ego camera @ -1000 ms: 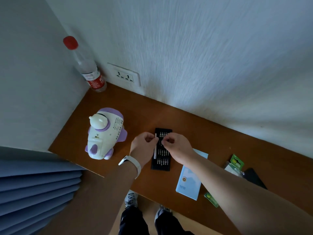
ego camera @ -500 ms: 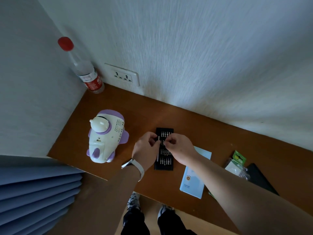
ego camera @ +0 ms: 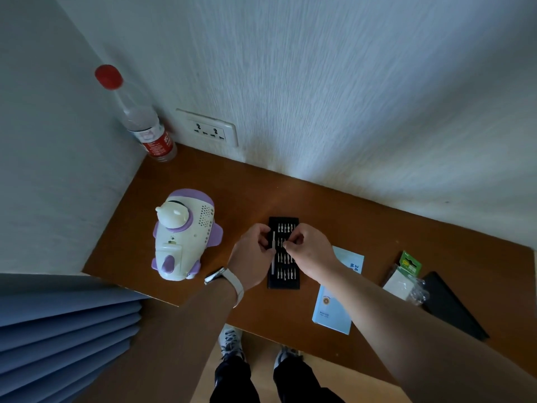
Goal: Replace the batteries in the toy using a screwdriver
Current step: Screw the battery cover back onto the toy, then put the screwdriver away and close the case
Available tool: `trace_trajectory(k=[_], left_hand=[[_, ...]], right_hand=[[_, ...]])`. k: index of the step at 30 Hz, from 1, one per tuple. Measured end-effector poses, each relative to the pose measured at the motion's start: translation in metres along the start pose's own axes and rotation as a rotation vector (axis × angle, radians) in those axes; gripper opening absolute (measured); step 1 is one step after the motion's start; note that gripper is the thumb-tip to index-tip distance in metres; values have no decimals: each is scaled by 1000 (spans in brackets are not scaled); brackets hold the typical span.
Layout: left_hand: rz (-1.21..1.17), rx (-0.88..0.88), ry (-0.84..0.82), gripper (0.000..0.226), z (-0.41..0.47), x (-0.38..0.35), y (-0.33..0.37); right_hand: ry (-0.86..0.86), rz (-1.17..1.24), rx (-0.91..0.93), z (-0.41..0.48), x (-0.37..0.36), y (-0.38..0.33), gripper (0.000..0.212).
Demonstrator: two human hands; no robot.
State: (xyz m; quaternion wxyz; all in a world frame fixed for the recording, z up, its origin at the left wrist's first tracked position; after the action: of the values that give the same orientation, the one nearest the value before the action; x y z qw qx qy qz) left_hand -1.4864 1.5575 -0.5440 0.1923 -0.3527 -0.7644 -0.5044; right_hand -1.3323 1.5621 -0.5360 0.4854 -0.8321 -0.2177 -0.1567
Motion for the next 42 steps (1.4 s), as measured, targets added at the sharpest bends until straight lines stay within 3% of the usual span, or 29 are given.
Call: trace_trajectory(k=[12,20,24,33,39,42], left_hand=[[46,22,-38,36,7,1,4],[62,68,-28,36,-10,2,3],[89,51,-66,52,-18,-1,5],[369,134,-30,91,-20,-14,35],[435,193,-7,92,-17,-20,45],[408,209,-13,87,-16,-21,47]], right_hand=[[23,8,-94,5,2,-4,21],[-17,22,-35,-27,6,-13,11],[-31,30,-34,-54,23,-6,13],[309,-40,-206,-122,105,62,7],[401,-124,-289,-154,149,121,12],[419,-130,-327,-162,159,142,27]])
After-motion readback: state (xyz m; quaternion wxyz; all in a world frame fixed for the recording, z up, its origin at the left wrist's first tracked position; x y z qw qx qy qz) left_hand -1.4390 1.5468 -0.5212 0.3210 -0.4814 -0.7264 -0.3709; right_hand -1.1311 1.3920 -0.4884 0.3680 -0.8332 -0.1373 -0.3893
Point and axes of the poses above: each hand's wrist, its own z-axis towards the middle knuckle, its own x-axis out of the back of the hand, y = z × x, the point moved 3 cm from there along z, towards the middle knuckle, and after that the axes turned 10 degrees about z, right-handed, at the moved point
